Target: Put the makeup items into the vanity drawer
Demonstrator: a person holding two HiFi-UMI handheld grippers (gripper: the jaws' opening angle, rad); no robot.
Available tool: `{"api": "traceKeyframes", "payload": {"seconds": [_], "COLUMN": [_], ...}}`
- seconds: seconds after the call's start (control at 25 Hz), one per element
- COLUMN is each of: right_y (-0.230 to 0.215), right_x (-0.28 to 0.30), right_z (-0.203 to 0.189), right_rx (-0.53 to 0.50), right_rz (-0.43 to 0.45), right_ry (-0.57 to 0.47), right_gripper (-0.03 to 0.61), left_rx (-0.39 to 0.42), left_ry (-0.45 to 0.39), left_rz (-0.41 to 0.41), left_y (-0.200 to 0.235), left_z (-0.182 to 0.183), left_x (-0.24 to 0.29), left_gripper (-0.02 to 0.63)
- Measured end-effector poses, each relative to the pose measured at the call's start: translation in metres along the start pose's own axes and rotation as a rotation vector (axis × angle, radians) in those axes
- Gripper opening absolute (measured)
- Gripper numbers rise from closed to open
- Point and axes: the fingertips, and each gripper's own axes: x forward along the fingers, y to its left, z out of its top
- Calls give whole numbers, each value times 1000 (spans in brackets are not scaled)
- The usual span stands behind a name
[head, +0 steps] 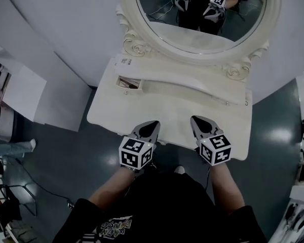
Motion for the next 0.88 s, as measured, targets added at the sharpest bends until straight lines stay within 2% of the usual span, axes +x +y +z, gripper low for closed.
{"api": "traceKeyframes", "payload": {"seconds": [0.28, 0.52, 0.72, 0.88], "right_y": [-2, 12, 23, 31], "right_x": [-38, -68, -93, -105], "right_z": [-16, -36, -55, -66], "right_rx": [34, 71, 72, 74], "right_rz": [25, 81, 85, 99], "right_ry": [-21, -16, -12, -11], "right_gripper": [29, 29, 29, 29], "left_rx": [-5, -15, -9, -36], "left_ry": [0, 3, 12, 25], "left_rz": [25, 28, 6, -15], "left_y": [-40, -72, -99, -121], "left_z": [-14, -28, -36, -45], "left_x": [-11, -20, -22, -25], "left_gripper": [-1, 0, 0, -1]}}
